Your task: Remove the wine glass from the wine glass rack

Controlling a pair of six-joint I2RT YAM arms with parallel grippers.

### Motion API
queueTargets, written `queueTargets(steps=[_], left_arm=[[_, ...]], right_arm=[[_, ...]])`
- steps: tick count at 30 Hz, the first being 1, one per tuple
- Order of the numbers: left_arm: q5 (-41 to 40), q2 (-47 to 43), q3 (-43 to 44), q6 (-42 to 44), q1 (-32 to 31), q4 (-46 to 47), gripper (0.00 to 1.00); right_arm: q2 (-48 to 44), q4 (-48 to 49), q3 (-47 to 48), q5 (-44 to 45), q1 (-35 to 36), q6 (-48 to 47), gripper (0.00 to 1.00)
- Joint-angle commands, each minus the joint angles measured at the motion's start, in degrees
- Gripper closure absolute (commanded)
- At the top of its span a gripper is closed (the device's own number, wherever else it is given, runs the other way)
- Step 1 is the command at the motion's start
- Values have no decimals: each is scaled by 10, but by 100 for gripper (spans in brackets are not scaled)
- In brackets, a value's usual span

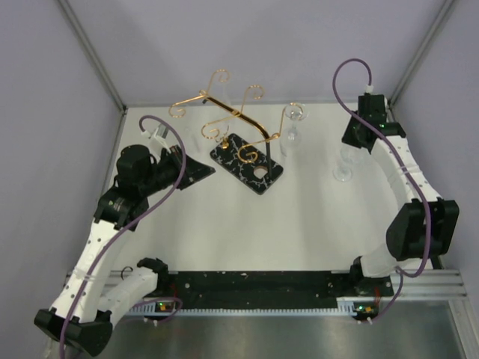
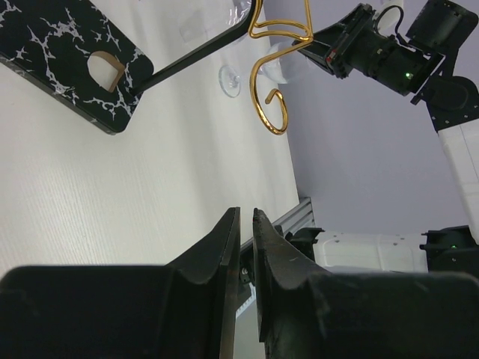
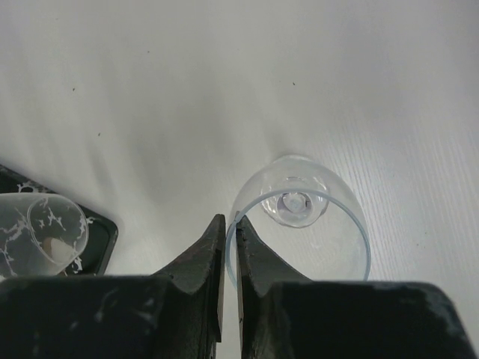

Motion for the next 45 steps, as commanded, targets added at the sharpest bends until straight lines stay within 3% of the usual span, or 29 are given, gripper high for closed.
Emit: queueTargets(steps=[1,3,14,19,24,28,33,37,45], left_arm=[[14,-8,23,12,7,8,82],[15,-10,21,12,9,8,82],[28,-13,20,10,16,9,81],[7,-9,50,41,16,-32,81],[-72,22,170,110,16,-131,75],[-89,58,243,118,27,-158,54],[47,96,191,28,112,-39,43],[152,127,118,-93,176,141,41],[199,214,97,-200,232,275,41]], right_arm=[[2,4,43,5,-9,5,100],[2,2,44,5,-9,6,86],[-7,-33,74,6,-9,3,52],[-13,-78,118,10,-9,-11,48],[-37,-109,146,39,-4,-31,45],[-70,-118,174,45,14,-33,41],[-75,-156,253,64,83,-53,37],[-93,-159,263,31,113,-53,36],[-144,-148,223,-25,117,-60,37]])
